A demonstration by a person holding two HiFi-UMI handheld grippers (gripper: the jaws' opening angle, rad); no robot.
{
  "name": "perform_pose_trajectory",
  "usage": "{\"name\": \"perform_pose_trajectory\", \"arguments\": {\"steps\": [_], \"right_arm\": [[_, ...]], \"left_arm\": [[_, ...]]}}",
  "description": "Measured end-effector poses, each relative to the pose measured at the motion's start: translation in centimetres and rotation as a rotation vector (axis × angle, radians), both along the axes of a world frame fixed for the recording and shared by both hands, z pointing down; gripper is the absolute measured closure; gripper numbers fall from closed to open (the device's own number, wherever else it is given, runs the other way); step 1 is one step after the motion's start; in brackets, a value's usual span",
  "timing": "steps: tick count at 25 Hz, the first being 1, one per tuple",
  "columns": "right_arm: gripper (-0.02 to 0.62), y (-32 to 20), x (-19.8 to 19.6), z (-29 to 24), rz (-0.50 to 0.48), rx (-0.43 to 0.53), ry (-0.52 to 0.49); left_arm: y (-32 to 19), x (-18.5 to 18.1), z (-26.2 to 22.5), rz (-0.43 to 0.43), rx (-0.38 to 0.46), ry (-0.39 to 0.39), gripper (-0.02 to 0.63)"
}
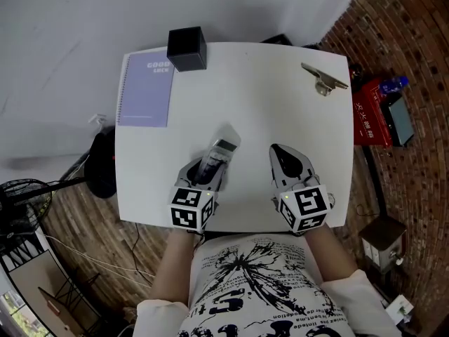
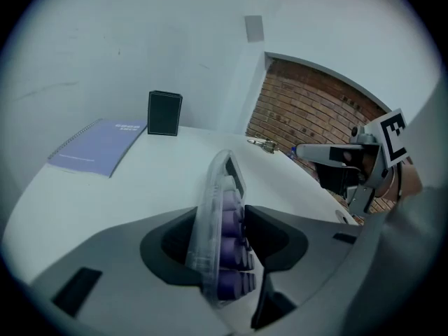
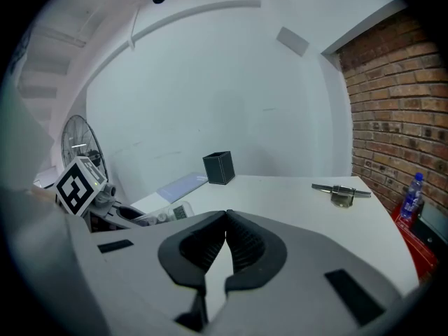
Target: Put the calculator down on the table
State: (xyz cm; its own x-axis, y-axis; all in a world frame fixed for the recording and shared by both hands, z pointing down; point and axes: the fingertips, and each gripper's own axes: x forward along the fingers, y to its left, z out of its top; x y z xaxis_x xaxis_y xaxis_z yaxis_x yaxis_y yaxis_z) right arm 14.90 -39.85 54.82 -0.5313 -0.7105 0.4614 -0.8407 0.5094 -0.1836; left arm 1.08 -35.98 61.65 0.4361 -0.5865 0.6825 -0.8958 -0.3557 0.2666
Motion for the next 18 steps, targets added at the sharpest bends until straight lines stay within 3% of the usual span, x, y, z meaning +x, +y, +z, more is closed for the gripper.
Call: {"name": "perform_pose_trajectory", "arguments": {"steps": [3, 9, 12, 18], "right_arm": [[0.58, 0.0, -0.3, 0.1, -0.007, 0.0, 0.001], [0.581, 0.5, -0.9, -0.4, -0.017, 0.008, 0.013], [0.58, 0.7, -1.2, -0.8, -0.015, 0.01, 0.021], [0.581, 1.2, -2.2, -1.6, -0.004, 0.024, 0.038]], "left_arm": [[-0.3, -1.0, 0.5, -0.032, -0.004, -0.019, 0.377], [-0.5, -2.5, 1.3, -0.09, -0.032, 0.029, 0.325], [-0.7, -3.7, 1.3, -0.119, -0.017, -0.008, 0.31], [-1.0, -4.1, -0.6, -0.091, 0.032, -0.004, 0.305]]}}
